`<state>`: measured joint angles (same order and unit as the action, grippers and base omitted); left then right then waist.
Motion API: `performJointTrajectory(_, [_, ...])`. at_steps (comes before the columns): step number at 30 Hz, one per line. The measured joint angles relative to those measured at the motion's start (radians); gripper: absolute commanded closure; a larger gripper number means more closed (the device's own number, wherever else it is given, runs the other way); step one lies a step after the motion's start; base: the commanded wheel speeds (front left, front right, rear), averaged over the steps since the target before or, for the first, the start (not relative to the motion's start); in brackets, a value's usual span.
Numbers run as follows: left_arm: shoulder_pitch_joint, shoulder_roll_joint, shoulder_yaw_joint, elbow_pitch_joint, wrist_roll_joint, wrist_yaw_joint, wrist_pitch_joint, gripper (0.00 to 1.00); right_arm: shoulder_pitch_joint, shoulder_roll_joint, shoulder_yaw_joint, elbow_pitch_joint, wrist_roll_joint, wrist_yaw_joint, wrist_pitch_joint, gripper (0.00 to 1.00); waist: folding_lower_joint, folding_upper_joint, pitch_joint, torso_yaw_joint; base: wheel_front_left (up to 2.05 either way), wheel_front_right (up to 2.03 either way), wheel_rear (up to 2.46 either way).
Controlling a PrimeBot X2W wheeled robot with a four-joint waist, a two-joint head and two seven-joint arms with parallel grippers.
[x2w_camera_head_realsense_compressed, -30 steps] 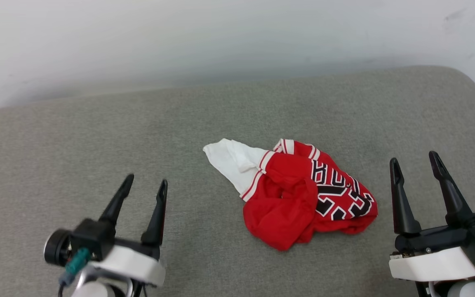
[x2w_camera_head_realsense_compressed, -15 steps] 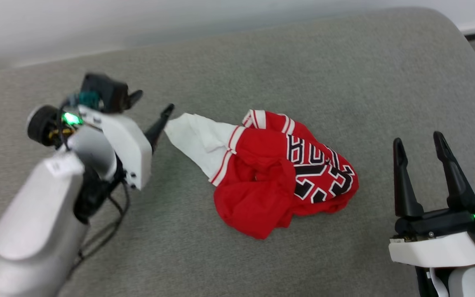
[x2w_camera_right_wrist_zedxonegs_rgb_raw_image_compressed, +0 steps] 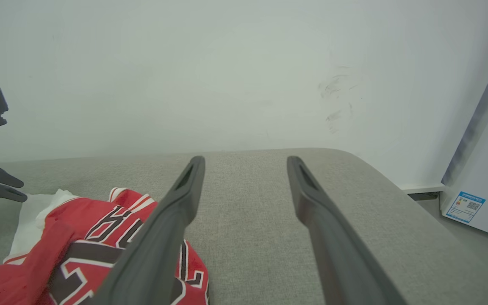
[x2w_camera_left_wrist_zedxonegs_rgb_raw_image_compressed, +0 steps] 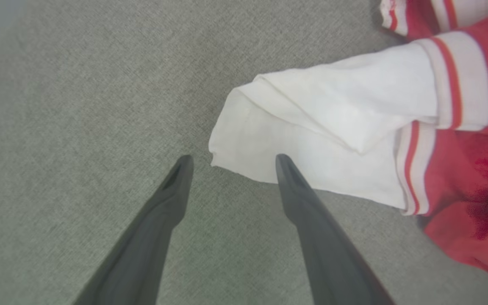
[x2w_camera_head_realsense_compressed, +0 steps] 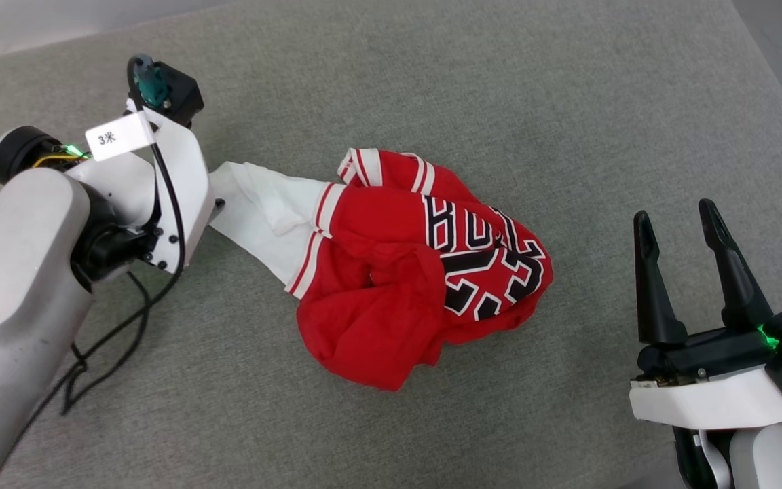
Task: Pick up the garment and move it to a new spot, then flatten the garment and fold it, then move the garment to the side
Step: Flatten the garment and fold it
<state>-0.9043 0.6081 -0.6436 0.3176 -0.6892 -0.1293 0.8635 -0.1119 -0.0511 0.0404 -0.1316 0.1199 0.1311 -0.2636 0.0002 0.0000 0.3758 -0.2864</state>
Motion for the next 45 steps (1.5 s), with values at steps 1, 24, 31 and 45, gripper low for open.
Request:
performJointTrajectory(1, [-0.007, 0.004, -0.010, 0.007, -0.004, 0.000, 0.010, 0.00, -0.001, 0.000, 0.001, 0.000, 0.004, 0.000, 0.000, 0.00, 0.0000, 0.0000, 0.007, -0.005, 0.00, 0.00, 0.00])
performJointTrajectory(24, [0.006, 0.019, 0.016, 0.111, -0.076, 0.002, -0.329, 1.00, -0.007, 0.000, -0.013, 0.019, -0.033, 0.000, 0.000, 0.00, -0.0001, 0.0000, -0.011, 0.046, 0.00, 0.00, 0.00])
performJointTrajectory(31, [0.074, 0.063, 0.105, 0.077, -0.090, 0.035, -0.524, 1.00, 0.021, 0.001, -0.023, 0.035, -0.060, 0.000, 0.000, 0.00, -0.0001, 0.0000, -0.082, 0.118, 0.00, 0.00, 0.00])
performJointTrajectory(45, [0.494, 0.121, 0.178, -0.085, -0.183, 0.127, -0.721, 1.00, 0.065, 0.001, -0.020, 0.067, -0.094, 0.000, 0.000, 0.00, -0.0003, 0.0000, -0.195, 0.245, 0.00, 0.00, 0.00])
